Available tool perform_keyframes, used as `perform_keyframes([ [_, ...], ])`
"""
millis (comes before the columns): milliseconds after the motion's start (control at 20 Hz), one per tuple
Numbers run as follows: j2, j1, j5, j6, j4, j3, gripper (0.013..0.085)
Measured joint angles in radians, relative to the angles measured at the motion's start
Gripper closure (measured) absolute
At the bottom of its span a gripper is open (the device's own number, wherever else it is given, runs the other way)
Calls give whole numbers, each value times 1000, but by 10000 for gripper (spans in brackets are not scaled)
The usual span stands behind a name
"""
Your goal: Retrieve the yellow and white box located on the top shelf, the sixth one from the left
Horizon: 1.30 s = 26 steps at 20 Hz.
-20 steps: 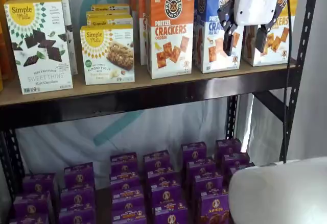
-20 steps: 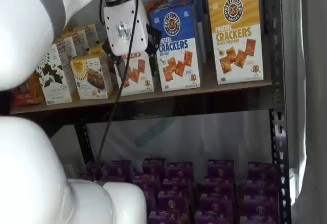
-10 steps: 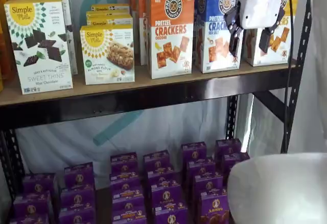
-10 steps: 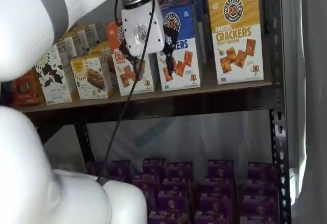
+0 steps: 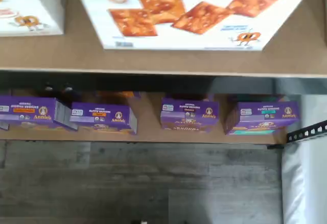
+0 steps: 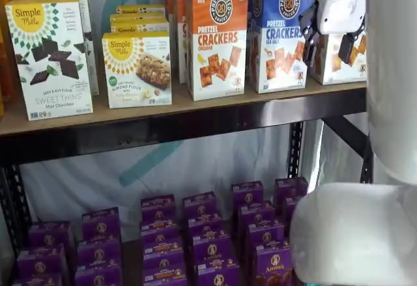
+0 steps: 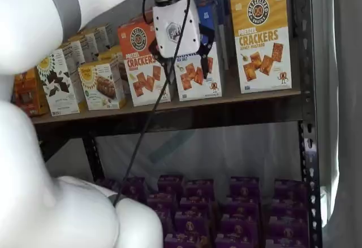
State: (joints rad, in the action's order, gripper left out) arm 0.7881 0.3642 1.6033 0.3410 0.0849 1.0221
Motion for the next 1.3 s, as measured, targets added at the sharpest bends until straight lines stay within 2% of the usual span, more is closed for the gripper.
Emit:
perform_keyframes([
  [200,-32,54,-15,54,20,12,130],
  [850,-86,113,-66,117,3,24,130],
  [1300,-117,171,-90,171,18,64,130],
])
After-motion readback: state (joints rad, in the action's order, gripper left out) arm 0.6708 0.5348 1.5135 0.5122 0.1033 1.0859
